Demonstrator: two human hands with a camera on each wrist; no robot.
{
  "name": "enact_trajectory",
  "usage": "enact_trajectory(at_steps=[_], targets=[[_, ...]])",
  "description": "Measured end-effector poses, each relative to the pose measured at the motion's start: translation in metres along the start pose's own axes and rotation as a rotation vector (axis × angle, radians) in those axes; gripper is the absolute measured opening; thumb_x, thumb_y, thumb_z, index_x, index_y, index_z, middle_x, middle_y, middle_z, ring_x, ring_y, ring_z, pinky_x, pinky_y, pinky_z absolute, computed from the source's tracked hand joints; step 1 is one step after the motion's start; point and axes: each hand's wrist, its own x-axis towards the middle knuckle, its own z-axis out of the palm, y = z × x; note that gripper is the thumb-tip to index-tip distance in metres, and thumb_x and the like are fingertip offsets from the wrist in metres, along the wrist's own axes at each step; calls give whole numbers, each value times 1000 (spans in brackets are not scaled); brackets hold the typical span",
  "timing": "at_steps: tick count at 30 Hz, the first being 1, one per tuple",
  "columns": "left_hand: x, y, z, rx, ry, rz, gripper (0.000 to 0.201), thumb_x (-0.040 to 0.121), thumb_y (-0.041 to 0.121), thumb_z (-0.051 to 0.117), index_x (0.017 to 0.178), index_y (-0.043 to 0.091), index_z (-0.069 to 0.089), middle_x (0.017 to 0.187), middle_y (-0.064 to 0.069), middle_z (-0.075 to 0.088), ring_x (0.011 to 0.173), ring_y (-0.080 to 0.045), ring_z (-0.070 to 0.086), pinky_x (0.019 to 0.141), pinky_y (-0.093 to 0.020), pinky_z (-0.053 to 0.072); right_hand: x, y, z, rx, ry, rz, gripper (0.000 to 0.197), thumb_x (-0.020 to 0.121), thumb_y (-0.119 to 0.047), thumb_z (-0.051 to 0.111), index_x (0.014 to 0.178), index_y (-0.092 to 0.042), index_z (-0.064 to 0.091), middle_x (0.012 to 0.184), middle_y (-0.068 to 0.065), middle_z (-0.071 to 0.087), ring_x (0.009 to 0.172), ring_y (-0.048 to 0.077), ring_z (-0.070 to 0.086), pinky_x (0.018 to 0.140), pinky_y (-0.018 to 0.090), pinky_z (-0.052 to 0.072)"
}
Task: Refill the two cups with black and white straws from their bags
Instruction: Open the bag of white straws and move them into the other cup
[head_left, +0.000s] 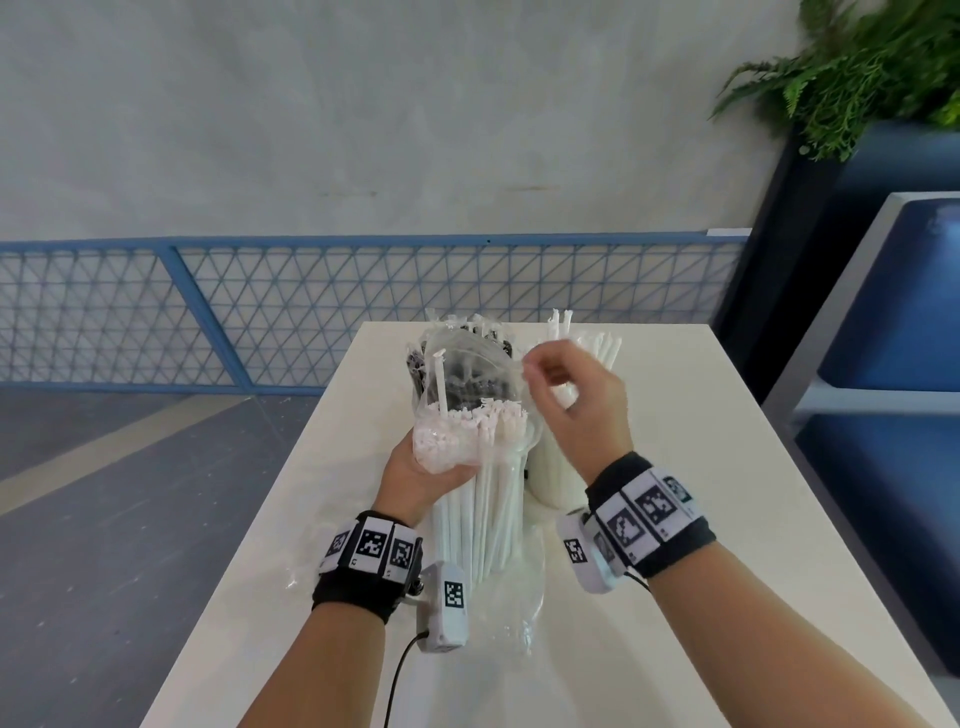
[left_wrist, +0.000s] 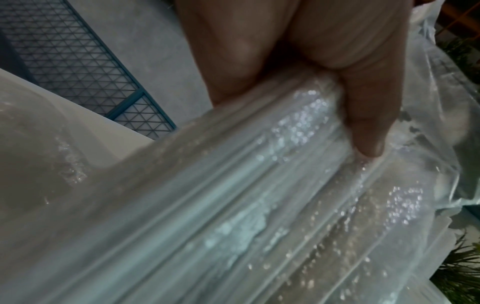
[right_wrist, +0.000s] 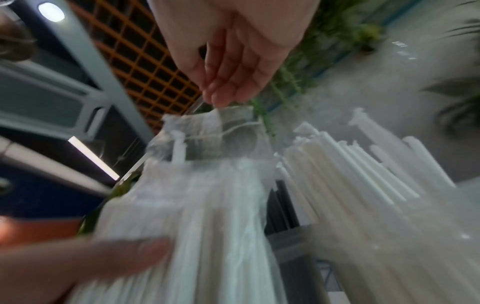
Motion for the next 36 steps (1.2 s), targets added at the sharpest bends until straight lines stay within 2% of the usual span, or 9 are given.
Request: enact_trajectory(at_steps=[4,7,11,14,18,25,28,32,36], targets=[[-2,-2,0,11,-12,2,49,67,-11,74,101,19,56,94,8,64,79,9,64,65,-7,50,-15,11,18,-209,-352,14,27,86,-17,60,113,-13,61,113,1,64,103,13,58,91,17,42],[-3,-3,-2,-6,-27,-6,51,64,-8,77,104,18,58,99,3,66,92,-8,64,72,-14,54,-17,16,21,-233,-472,168,44,81,-21,67,123,-17,55,127,0,55,116,17,50,99,22,36],[-5,-1,-2,3,-22,5,54,62,-5,80,105,16,56,97,3,65,85,0,65,68,-12,52,-22,11,25,-282,-481,125,50,71,-18,75,118,-18,60,120,0,53,111,18,41,95,17,27],[-6,1,-2,13,-25,29,53,65,-7,77,109,15,55,98,4,65,84,5,64,69,-11,51,-26,12,28,-285,-519,133,56,71,-16,76,123,-17,57,127,1,51,120,19,41,101,16,25],[-8,0,-2,15,-40,11,57,58,4,84,106,21,57,101,3,66,95,-8,64,74,-14,53,-26,10,29,-366,-560,197,69,72,-19,75,135,-15,45,141,1,43,129,18,37,103,13,19],[-10,-4,-4,-2,-32,8,64,62,-9,78,117,10,52,107,-6,63,107,-21,59,78,-16,54,-17,4,24,-395,-524,291,50,75,-28,72,120,-14,57,123,5,49,114,23,45,102,30,39],[-11,1,0,-24,-71,58,71,61,-16,75,123,9,48,102,3,62,93,0,64,69,-10,52,-17,1,24,-367,-575,308,48,74,-22,72,119,-14,59,121,6,44,104,18,49,97,21,40],[-9,2,0,-74,-87,113,90,44,3,81,125,16,45,106,8,61,92,8,62,73,-11,50,-22,-1,23,-251,-593,239,55,69,-12,75,122,-17,58,124,3,50,107,14,51,91,10,33],[-9,1,0,-66,-110,83,85,40,19,83,117,31,50,115,2,61,106,-3,60,78,-17,51,-25,4,22,-278,-592,334,64,72,-22,76,130,-16,49,129,3,51,112,16,53,88,11,33]])
